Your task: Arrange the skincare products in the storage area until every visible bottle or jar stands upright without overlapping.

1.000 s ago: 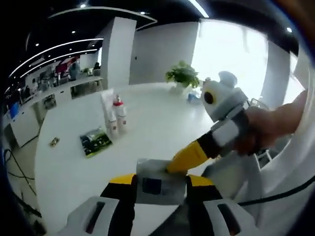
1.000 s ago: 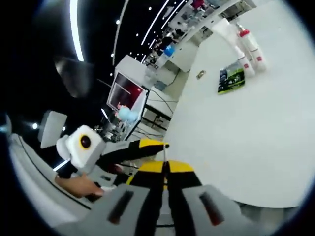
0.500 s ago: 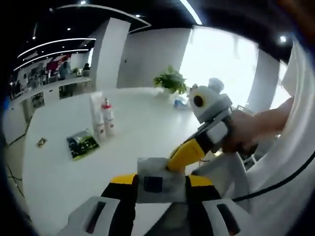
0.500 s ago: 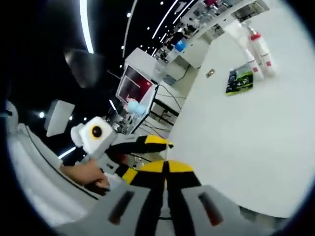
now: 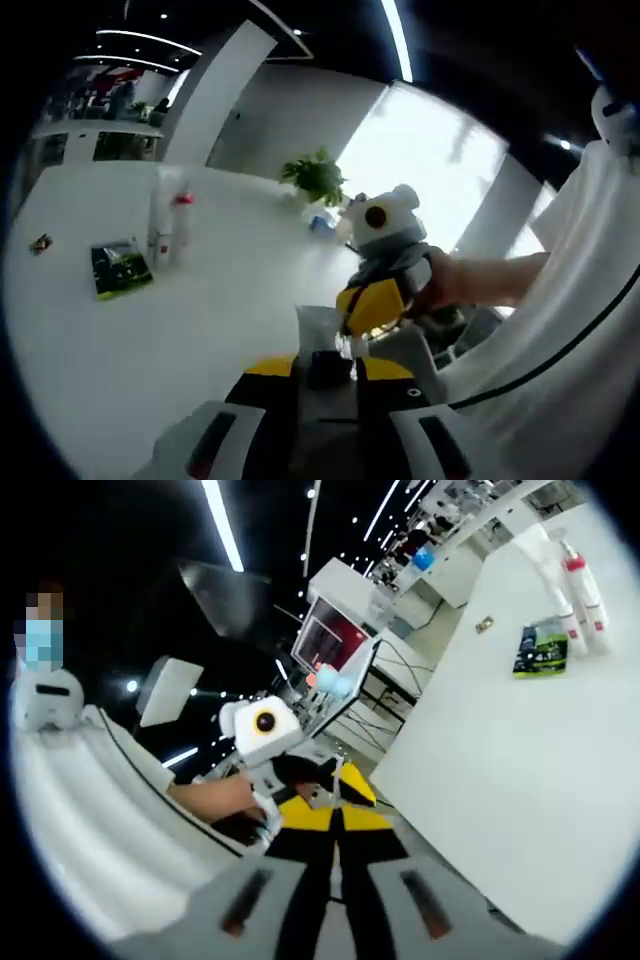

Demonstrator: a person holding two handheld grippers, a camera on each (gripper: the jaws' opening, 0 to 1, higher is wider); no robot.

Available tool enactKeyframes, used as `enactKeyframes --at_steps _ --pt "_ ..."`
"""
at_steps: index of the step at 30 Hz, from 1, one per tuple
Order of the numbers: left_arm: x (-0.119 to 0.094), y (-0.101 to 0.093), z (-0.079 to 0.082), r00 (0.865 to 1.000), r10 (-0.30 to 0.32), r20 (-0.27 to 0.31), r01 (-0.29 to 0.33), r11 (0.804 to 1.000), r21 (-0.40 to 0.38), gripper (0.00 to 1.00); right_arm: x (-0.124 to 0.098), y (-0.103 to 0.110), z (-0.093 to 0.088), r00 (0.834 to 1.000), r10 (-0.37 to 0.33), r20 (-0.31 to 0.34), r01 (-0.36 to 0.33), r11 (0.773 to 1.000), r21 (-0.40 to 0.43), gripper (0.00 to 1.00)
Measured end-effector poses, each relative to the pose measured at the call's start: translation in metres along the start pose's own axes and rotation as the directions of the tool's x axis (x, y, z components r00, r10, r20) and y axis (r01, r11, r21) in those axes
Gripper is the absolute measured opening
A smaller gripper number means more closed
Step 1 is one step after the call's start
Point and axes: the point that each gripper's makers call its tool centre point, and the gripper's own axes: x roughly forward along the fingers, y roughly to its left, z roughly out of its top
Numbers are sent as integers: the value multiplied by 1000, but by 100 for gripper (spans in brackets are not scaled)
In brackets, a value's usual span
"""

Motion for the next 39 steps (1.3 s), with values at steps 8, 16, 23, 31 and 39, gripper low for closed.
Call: enactKeyframes --at_steps 8,16,23,31,39 --pt "-3 -10 10 995 -82 61 88 990 -109 2 -4 2 5 999 15 33 -15 1000 3 2" --pt "-18 2 39 961 -39 274 115 957 -266 1 -4 7 18 989 43 145 -47 999 25 19" --pt "-19 -1 46 936 -43 349 161 935 -317 1 13 15 8 993 49 111 -49 999 -6 15" --pt "-15 0 44 932 -30 360 176 909 -379 4 10 16 8 993 54 105 -54 999 -2 2" --pt "-32 14 54 905 11 425 182 893 -411 3 7 17 -2 996 68 55 -69 997 15 2"
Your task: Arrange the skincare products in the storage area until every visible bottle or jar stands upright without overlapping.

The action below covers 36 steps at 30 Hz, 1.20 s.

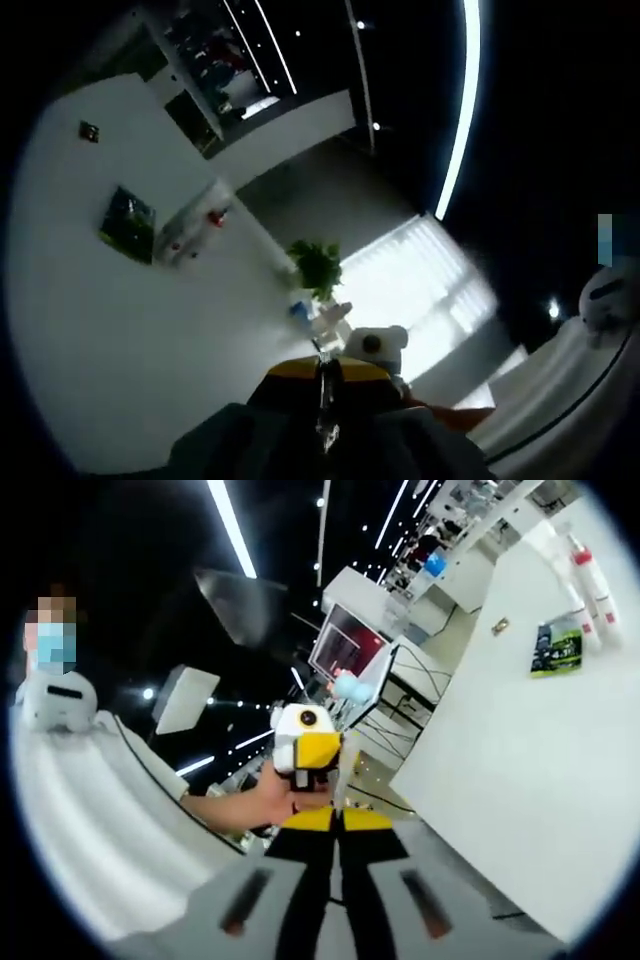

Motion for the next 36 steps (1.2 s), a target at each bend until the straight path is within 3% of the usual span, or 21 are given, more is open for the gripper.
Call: enactKeyframes --at_steps 2,8,13,16,19,25,29,31,36 --pt "1 -1 -3 1000 -3 -23 4 1000 24 1 1 0 -2 1000 3 -10 -3 1000 4 2" --pt "3 3 -1 1000 24 -17 -23 997 67 1 2 -3 1 1000 -7 -3 8 1000 17 3" --pt "7 -2 2 1000 5 -21 -3 997 76 1 -5 -13 15 994 -59 88 59 998 12 13" --pt "10 -3 -3 999 -12 -45 15 997 77 1 -9 -15 25 986 -79 144 83 996 -23 12" --pt "10 0 -6 999 7 -53 -2 995 102 1 -7 -10 21 992 -54 116 59 997 -41 3" --pt "7 3 -6 994 36 -105 -18 985 170 5 -5 -10 19 995 -56 79 60 997 -41 2" --pt "4 2 -7 984 54 -167 -10 967 253 14 -2 -6 11 999 -44 15 45 997 -62 2" --pt "4 1 -15 972 53 -230 9 964 264 18 1 -3 6 999 -34 -9 33 997 -73 2" --pt "4 -1 -30 942 58 -330 44 955 295 16 4 -1 5 999 -25 -20 24 997 -74 2"
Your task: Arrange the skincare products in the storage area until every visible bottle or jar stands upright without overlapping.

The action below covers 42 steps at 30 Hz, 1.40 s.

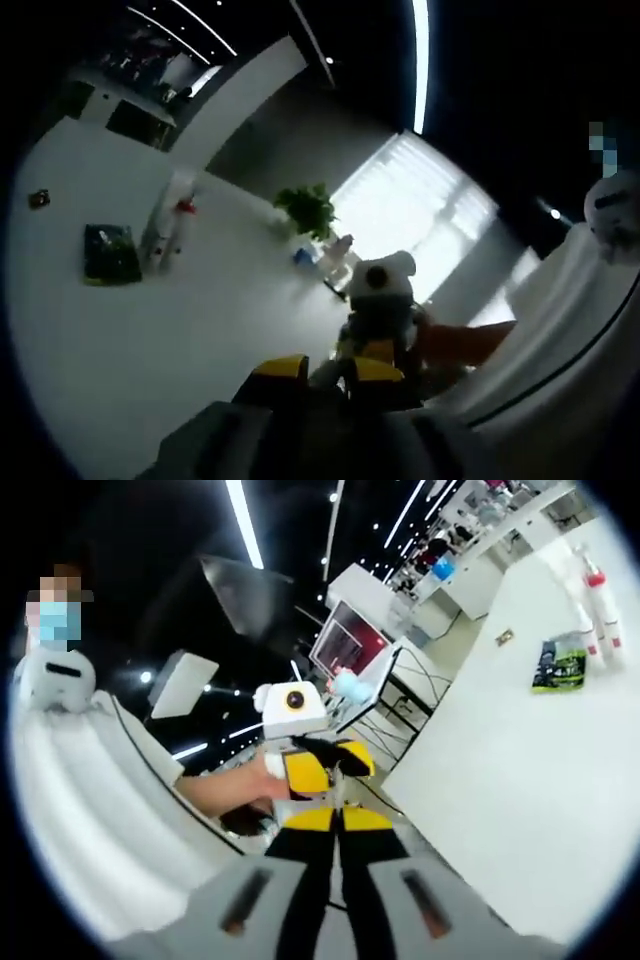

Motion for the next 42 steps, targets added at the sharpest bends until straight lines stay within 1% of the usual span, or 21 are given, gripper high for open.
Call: enactKeyframes --at_steps 1,3,4,6,8,10,11,13,16,19,21,24,26,30,34,36,40,42 --pt "0 0 0 1000 1 -2 -1 1000 9 12 -1 0 0 1000 -1 1 1 1000 2 2" --pt "-3 -1 2 1000 -12 7 12 1000 2 7 -1 -3 -2 1000 -12 -8 12 1000 4 2" --pt "-3 -3 1 1000 -25 5 25 1000 -8 5 -2 -3 -2 1000 -13 -8 13 1000 3 2" --pt "-2 -7 0 999 -33 0 33 999 0 2 -3 -3 -2 1000 -10 -7 10 1000 5 2" --pt "-2 -7 -1 1000 -26 -11 26 1000 0 1 -2 -3 -3 1000 -8 -12 8 1000 4 3" --pt "-3 -5 0 1000 -17 -10 17 1000 -6 1 -2 -6 -2 1000 -30 3 30 1000 -2 5" --pt "-4 -5 2 1000 -12 -2 12 1000 -6 1 -3 -10 -1 999 -45 13 45 999 -5 7" --pt "-7 -2 6 1000 0 13 0 1000 -8 1 -4 -12 -2 999 -48 11 48 999 6 9" --pt "-14 4 14 999 15 38 -14 1000 -17 1 -6 -16 -2 997 -72 29 72 997 7 14" --pt "-20 10 19 999 31 44 -30 999 -16 1 -9 -17 -2 996 -82 39 82 997 10 15" --pt "-24 17 21 998 49 45 -49 999 -11 1 -11 -21 -2 994 -99 43 99 995 13 16" --pt "-29 24 24 998 58 39 -58 998 -16 1 -15 -24 -2 992 -111 53 110 994 18 16" --pt "-33 31 28 997 72 34 -71 997 -15 1 -18 -28 -2 988 -138 65 137 990 16 17" --pt "-39 45 36 996 89 31 -88 995 -40 1 -24 -34 -3 982 -172 77 172 985 18 20" --pt "-44 62 47 994 109 11 -108 993 -47 1 -35 -42 -8 969 -229 87 228 973 26 22" --pt "-46 72 53 994 113 3 -112 992 -59 1 -39 -44 -10 964 -247 96 245 969 33 22" --pt "-49 94 65 993 115 -20 -116 990 -79 1 -52 -51 -13 945 -305 121 300 952 56 22" --pt "-50 104 71 994 105 -37 -108 988 -115 1 -58 -55 -15 934 -332 129 326 943 69 23"
